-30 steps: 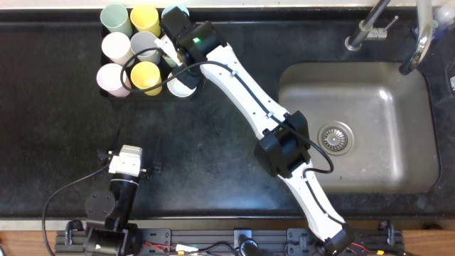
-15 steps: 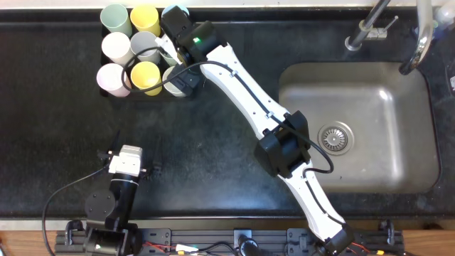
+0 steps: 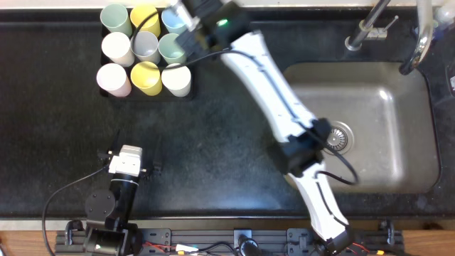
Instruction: Store Cups
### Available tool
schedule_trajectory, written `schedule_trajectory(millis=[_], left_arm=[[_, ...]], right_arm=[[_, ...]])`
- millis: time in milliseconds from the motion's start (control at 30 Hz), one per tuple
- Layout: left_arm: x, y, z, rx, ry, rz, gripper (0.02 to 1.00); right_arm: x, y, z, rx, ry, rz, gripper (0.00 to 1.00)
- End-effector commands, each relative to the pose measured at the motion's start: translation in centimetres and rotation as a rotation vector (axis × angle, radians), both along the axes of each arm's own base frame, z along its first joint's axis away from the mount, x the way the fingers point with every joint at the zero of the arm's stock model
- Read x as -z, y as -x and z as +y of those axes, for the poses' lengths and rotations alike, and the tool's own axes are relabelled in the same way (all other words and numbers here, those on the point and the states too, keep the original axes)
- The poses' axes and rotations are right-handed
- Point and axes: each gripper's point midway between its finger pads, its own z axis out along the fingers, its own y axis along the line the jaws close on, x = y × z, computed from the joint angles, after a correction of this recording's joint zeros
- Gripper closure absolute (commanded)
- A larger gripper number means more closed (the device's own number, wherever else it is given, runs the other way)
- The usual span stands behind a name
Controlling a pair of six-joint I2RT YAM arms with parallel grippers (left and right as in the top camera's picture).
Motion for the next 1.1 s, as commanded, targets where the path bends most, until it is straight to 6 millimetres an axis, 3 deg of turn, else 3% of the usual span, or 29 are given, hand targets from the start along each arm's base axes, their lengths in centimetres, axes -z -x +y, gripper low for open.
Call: schedule_trajectory(millis=[33,133,167,267,333,433,500,567,667,800,933,1000,1100], left_arm=[[0.0,0.0,0.1,-0.004,-0.013,-0.006,0.018],[0.0,0.0,0.1,-0.004,-0.014,-0.006,0.02],[0.0,0.0,0.1,-0.004,-0.014,-0.006,0.018],[0.0,0.0,0.1,-0.004,-0.014,-0.006,0.02],[0.0,0.0,0.1,-0.004,-0.014,-0.006,0.018],[0.0,0.0,0.1,-0.004,-0.014,-0.006,0.018],[0.0,0.0,0.1,-0.004,-0.014,-0.006,0.02],[0.0,0.0,0.1,-0.004,-0.014,-0.006,0.02],[0.0,0.0,0.1,-0.004,-0.014,-0.006,0.018],[0.0,0.0,0.1,-0.004,-0.014,-0.006,0.02],[0.0,0.0,0.1,-0.004,-0.014,-0.006,0.018],[0.0,0.0,0.1,-0.004,-0.014,-0.006,0.018],[0.0,0.0,0.1,-0.004,-0.014,-0.006,0.018]], right_arm=[[-9.3,2.8,-9.8,0.228,-0.071,-0.042,0.005],[-9.7,4.9,-14.7,0.325,-0.029,0.021,0.003],[-10.8,5.1,-17.0,0.391,-0.013,-0.008,0.003],[-12.7,7.0,-21.4,0.5,-0.039,-0.02,0.003],[-12.4,11.1,-25.6,0.592,-0.02,0.032,0.003],[-10.3,16.4,-28.5,0.719,-0.056,0.089,0.003],[-7.9,19.9,-28.6,0.779,-0.185,0.112,0.005],[-5.9,21.7,-28.3,0.784,-0.296,0.078,0.003],[-4.6,21.6,-28.8,0.743,-0.383,-0.16,0.003],[-5.0,20.6,-28.9,0.641,-0.492,-0.517,0.003],[-4.6,20.6,-28.4,0.552,-0.577,-0.751,0.005],[-3.0,20.7,-28.1,0.529,-0.598,-0.793,0.005],[2.4,21.2,-27.8,0.531,-0.581,-0.742,0.005]])
